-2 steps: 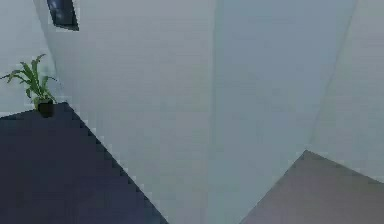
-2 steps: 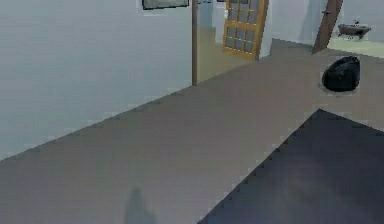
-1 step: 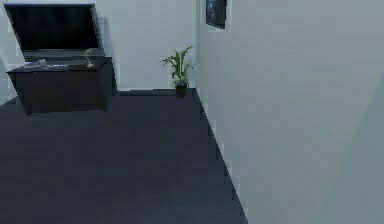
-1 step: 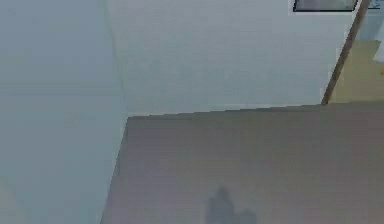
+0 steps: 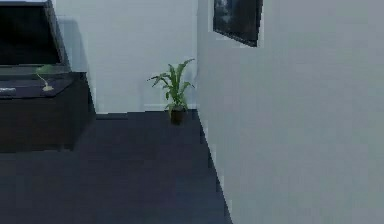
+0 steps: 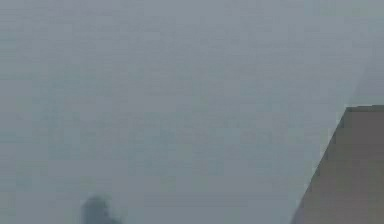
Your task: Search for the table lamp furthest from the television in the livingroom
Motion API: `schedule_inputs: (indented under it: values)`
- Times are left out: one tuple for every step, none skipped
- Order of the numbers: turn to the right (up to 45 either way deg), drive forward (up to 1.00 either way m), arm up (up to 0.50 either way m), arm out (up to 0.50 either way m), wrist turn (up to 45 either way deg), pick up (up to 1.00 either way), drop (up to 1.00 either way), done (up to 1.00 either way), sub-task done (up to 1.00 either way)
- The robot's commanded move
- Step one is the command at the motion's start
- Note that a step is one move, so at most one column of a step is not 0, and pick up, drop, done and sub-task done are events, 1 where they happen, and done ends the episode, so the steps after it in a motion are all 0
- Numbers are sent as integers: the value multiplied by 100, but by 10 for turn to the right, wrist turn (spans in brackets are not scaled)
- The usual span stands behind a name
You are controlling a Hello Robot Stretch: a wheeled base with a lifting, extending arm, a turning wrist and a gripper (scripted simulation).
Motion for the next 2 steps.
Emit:
schedule_inputs:
  values:
    - [-270,0,0,0,0,0,0,0,0]
    - [0,5,0,0,0,0,0,0,0]
